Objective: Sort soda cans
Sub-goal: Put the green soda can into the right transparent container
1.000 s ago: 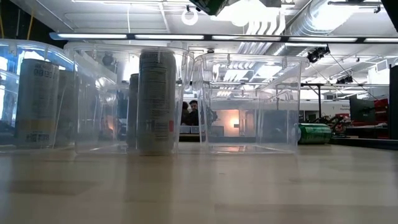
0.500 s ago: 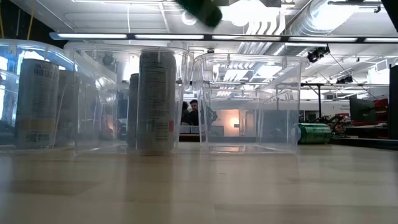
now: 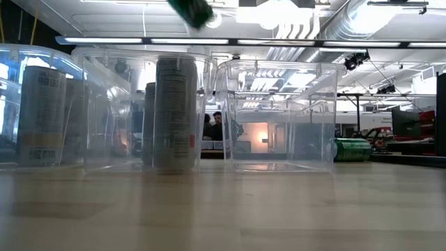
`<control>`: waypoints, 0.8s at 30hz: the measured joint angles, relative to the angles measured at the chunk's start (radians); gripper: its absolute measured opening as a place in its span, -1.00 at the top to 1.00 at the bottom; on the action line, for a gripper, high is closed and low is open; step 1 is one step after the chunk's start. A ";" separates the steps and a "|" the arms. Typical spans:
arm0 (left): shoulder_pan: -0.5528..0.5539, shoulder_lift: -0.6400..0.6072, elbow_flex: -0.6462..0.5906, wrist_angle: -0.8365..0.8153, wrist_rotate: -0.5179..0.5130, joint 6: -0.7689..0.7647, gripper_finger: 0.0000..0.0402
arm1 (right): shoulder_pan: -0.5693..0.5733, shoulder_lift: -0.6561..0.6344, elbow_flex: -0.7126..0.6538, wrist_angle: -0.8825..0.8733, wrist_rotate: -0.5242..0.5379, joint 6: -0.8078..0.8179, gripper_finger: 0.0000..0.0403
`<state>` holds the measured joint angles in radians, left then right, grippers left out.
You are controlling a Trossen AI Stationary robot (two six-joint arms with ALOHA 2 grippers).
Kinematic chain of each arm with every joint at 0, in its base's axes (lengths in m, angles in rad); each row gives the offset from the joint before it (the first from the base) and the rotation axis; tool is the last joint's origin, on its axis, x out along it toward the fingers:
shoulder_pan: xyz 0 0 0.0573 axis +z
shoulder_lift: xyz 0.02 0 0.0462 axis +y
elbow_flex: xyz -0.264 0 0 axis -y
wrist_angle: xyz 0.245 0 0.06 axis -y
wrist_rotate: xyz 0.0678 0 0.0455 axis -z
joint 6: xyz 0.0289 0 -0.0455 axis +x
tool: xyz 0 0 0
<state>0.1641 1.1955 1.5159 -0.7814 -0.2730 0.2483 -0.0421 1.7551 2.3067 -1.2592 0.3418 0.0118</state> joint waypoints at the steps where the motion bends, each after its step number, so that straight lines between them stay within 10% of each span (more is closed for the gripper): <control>1: 0.013 -0.032 0.001 0.017 0.028 -0.017 -0.46 | -0.005 -0.017 -0.017 0.021 -0.013 0.010 -0.75; 9: 0.069 -0.223 -0.135 0.482 0.355 -0.206 -0.46 | -0.011 -0.142 -0.266 0.601 -0.213 -0.008 -0.75; 14: 0.057 -0.237 -0.208 0.613 0.349 -0.296 -0.46 | -0.011 -0.156 -0.363 0.895 -0.318 0.020 -0.75; 24: 0.032 -0.203 -0.225 0.749 0.353 -0.332 -0.46 | -0.011 -0.146 -0.364 0.953 -0.336 0.034 -0.75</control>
<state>0.1961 0.9929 1.2907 -0.0328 0.0801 -0.0841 -0.0536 1.6095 1.9432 -0.3059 0.0053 0.0460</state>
